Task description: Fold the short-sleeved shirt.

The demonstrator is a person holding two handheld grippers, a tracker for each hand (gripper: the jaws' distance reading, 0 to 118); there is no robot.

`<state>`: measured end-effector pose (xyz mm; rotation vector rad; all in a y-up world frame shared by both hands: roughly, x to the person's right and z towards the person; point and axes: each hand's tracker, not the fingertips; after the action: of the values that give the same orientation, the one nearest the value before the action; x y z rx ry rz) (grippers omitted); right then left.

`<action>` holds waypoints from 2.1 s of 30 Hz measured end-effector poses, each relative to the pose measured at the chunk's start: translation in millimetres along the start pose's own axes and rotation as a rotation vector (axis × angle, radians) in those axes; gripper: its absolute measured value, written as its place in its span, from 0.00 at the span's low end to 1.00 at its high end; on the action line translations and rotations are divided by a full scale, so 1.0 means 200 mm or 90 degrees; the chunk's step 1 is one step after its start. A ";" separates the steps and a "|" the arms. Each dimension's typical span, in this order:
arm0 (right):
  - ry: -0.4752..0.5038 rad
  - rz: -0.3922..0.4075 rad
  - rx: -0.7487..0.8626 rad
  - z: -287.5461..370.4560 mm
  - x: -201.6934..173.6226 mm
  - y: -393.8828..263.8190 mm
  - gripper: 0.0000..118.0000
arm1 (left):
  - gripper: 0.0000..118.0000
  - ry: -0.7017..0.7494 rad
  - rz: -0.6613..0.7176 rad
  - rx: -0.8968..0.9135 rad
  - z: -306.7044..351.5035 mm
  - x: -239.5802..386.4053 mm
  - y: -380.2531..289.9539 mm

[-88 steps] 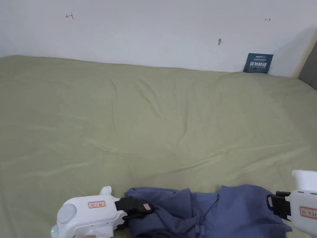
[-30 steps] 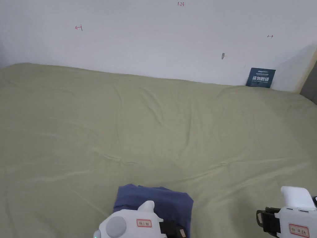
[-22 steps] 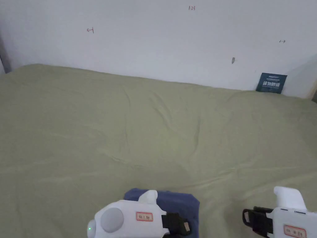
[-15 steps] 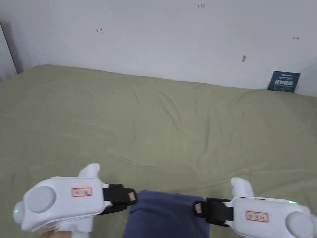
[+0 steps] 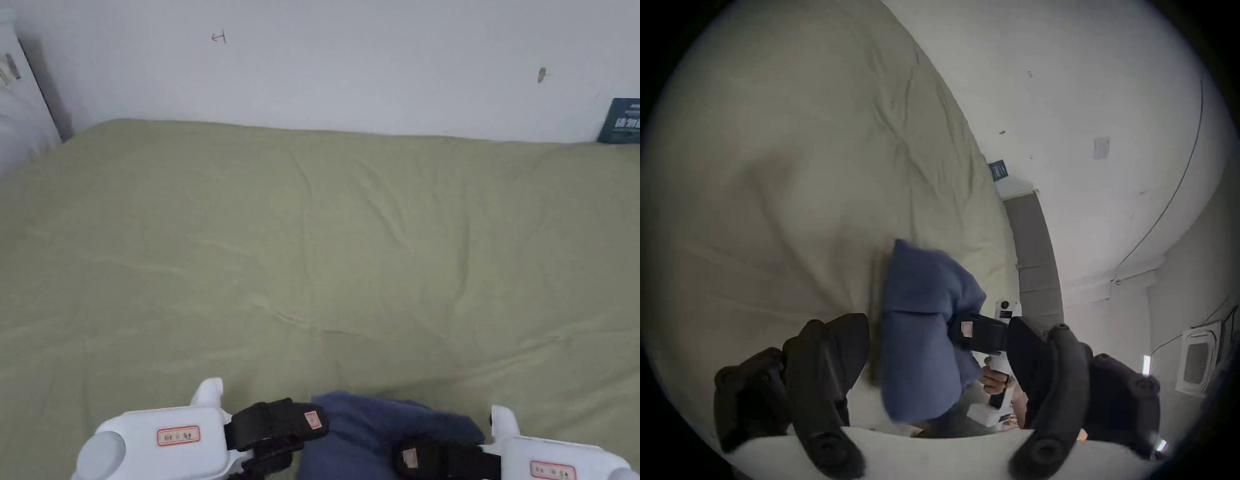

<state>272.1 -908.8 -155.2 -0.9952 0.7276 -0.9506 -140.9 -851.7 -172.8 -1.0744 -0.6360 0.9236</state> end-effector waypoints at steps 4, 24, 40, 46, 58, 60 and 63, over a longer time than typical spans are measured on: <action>0.013 -0.013 0.007 0.01 -0.01 -0.01 0.00 | 0.74 0.009 0.082 -0.103 -0.22 -0.06 -0.08; -0.139 0.096 0.102 0.31 -0.29 0.06 0.00 | 0.21 0.088 -0.072 0.065 0.60 -0.14 0.28; -0.224 0.123 0.071 0.30 -0.42 -0.06 0.00 | 0.83 0.488 0.004 0.161 1.61 -0.78 0.85; -0.244 0.167 0.067 0.39 -0.52 -0.06 0.00 | 0.83 0.553 0.065 0.255 1.77 -0.55 0.68; -0.377 0.309 0.209 0.66 -0.84 -0.09 0.00 | 0.02 0.374 -0.287 0.350 1.10 0.40 0.16; -0.417 0.310 0.228 0.68 -0.86 -0.11 0.00 | 0.00 0.345 -0.303 0.352 0.87 0.55 0.01; -0.484 0.320 0.246 0.69 -0.89 -0.15 0.00 | 0.00 0.332 -0.323 0.343 0.57 0.69 -0.17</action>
<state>305.2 -705.4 -59.6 -0.6962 0.1188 -0.2094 -156.3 -684.9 -98.9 -0.5803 -0.1810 0.3107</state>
